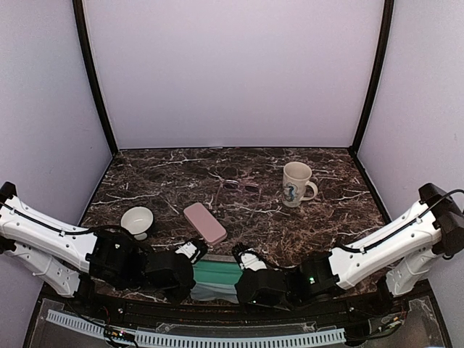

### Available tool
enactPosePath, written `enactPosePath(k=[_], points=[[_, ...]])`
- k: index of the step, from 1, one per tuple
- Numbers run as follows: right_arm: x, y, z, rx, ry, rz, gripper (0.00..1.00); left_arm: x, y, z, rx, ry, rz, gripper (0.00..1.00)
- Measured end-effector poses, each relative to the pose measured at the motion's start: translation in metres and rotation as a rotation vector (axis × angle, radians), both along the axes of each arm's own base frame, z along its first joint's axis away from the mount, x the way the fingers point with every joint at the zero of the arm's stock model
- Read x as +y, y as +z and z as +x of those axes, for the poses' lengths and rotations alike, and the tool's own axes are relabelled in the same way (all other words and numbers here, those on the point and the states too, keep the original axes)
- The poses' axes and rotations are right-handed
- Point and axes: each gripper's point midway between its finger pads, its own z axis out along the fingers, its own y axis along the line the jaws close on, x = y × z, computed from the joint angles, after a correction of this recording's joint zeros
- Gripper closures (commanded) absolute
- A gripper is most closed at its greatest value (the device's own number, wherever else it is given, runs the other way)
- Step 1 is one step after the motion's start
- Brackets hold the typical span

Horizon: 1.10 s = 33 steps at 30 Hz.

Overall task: Organize the sunglasses
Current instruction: Place the folded cleaning cloth in the sunglasses case.

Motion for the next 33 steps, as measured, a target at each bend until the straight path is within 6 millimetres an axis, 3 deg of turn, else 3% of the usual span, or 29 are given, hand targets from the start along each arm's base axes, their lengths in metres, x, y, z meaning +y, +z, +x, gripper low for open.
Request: enactPosePath(k=[33], points=[[0.001, -0.023, 0.044, -0.046, -0.080, -0.108, 1.00, -0.001, -0.017, 0.045, -0.048, 0.036, 0.055, 1.00]])
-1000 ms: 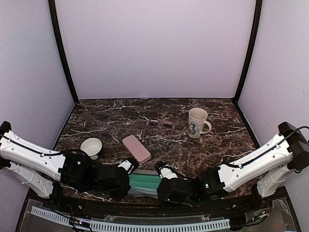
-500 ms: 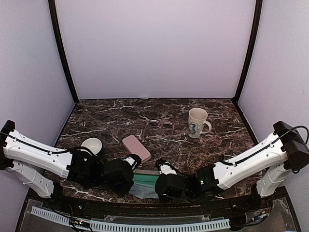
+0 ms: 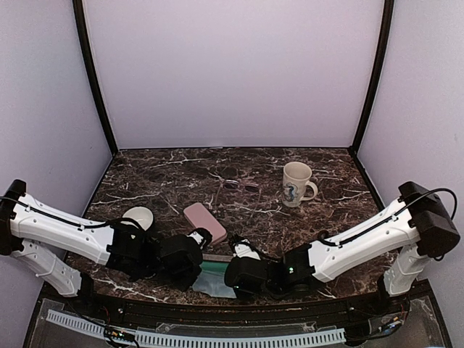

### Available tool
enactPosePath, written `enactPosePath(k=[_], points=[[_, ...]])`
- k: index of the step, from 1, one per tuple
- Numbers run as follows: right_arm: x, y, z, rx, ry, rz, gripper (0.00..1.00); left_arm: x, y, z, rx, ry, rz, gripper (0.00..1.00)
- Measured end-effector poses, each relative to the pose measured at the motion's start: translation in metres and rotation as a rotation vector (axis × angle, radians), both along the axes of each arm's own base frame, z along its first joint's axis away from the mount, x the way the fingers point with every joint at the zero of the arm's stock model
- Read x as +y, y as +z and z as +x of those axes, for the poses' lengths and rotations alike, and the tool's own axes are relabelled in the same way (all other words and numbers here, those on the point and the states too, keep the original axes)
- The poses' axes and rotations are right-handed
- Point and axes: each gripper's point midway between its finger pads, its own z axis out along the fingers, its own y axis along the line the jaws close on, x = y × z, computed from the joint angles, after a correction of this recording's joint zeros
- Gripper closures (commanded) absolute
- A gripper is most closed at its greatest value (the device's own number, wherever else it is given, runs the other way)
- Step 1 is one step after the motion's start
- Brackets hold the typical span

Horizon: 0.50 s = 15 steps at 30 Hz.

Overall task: Organize the sunglasses
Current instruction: Place the folded cleaning cloth in the sunglasses case.

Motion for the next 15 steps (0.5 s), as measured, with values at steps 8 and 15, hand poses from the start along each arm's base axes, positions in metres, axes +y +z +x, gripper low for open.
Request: enactPosePath(k=[8, 15], points=[[0.000, 0.002, 0.008, -0.038, -0.017, -0.017, 1.00, 0.002, -0.003, 0.007, -0.013, 0.016, 0.012, 1.00], [0.000, -0.001, 0.012, -0.062, -0.026, -0.042, 1.00, 0.001, -0.007, 0.011, -0.021, 0.022, 0.025, 1.00]])
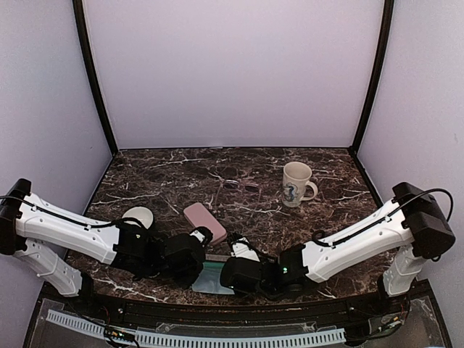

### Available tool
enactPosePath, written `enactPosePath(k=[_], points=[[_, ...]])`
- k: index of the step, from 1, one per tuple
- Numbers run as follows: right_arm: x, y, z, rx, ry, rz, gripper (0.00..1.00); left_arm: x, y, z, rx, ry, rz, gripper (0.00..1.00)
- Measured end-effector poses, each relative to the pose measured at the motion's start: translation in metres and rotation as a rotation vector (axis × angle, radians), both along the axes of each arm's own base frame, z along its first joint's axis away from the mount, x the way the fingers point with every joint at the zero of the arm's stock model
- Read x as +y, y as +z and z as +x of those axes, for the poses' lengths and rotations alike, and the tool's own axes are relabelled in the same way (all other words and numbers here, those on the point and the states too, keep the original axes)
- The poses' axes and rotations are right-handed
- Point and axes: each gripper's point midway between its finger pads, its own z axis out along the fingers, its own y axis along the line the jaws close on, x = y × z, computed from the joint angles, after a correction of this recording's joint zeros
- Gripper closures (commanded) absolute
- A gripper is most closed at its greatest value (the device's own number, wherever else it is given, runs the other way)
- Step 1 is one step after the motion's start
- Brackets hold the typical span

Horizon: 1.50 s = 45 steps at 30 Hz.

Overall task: Organize the sunglasses
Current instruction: Place the folded cleaning cloth in the sunglasses case.

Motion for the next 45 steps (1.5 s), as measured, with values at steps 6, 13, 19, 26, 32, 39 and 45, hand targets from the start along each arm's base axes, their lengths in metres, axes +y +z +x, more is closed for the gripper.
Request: enactPosePath(k=[6, 13, 19, 26, 32, 39, 45], points=[[-0.001, -0.003, 0.002, -0.012, -0.006, -0.016, 1.00, -0.001, -0.001, 0.003, -0.009, -0.001, 0.002, 1.00], [0.000, -0.007, 0.006, -0.019, -0.013, -0.040, 1.00, -0.001, -0.003, 0.009, -0.030, 0.004, 0.015, 1.00], [0.000, -0.009, 0.008, -0.032, -0.021, -0.056, 1.00, -0.002, -0.006, 0.012, -0.039, 0.006, 0.023, 1.00], [-0.002, -0.010, 0.009, -0.039, -0.025, -0.069, 1.00, -0.004, -0.005, 0.015, -0.057, 0.012, 0.013, 1.00], [-0.003, -0.010, 0.011, -0.055, -0.033, -0.082, 1.00, -0.006, -0.005, 0.017, -0.072, 0.010, 0.002, 1.00], [-0.002, -0.013, 0.011, -0.070, -0.033, -0.097, 1.00, -0.004, -0.010, 0.016, -0.072, 0.005, 0.001, 1.00], [-0.001, -0.013, 0.009, -0.071, -0.030, -0.096, 0.96, -0.002, -0.017, 0.013, -0.059, 0.002, 0.000, 0.99]])
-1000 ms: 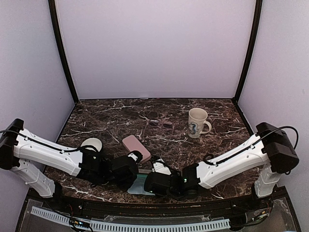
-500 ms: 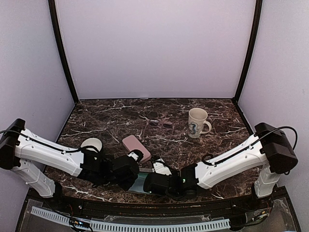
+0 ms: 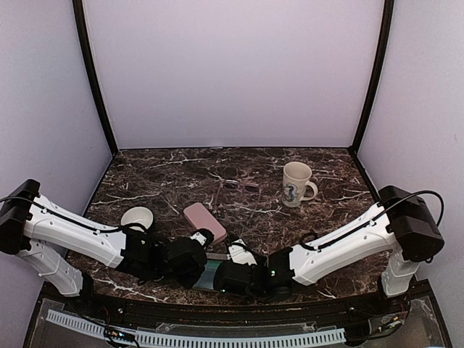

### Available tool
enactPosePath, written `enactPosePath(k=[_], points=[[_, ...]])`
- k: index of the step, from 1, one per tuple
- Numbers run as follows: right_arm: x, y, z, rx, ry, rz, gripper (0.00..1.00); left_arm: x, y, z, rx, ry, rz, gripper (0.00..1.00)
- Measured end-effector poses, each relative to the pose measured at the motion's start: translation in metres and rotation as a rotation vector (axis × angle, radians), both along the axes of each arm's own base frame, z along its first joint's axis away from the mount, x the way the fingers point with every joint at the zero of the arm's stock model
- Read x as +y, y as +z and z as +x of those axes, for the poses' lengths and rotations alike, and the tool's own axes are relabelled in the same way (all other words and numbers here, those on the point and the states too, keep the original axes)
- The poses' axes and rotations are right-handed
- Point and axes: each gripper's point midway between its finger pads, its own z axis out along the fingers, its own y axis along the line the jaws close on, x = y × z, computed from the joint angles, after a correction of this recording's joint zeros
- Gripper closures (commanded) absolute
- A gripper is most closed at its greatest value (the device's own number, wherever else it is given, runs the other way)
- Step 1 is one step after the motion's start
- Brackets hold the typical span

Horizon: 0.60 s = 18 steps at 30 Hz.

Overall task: Organize the sunglasses
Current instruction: Place the folded cleaning cloth in the sunglasses case.

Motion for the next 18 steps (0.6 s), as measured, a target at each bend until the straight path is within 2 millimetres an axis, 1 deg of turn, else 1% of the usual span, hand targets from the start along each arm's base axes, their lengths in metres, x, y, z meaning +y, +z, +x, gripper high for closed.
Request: enactPosePath(k=[4, 9, 10, 18], points=[[0.000, 0.000, -0.001, 0.001, 0.001, -0.002, 0.91, -0.001, -0.001, -0.004, 0.004, -0.001, -0.003, 0.94], [-0.004, -0.002, -0.003, 0.003, 0.004, -0.025, 0.84, 0.002, -0.007, -0.008, 0.009, 0.007, 0.020, 0.83], [-0.005, -0.002, -0.003, 0.004, 0.002, -0.026, 0.83, 0.003, -0.007, -0.008, 0.009, 0.010, 0.025, 0.80], [-0.008, -0.004, -0.010, 0.006, 0.014, -0.047, 0.78, 0.009, -0.010, -0.016, 0.001, 0.020, 0.058, 0.71]])
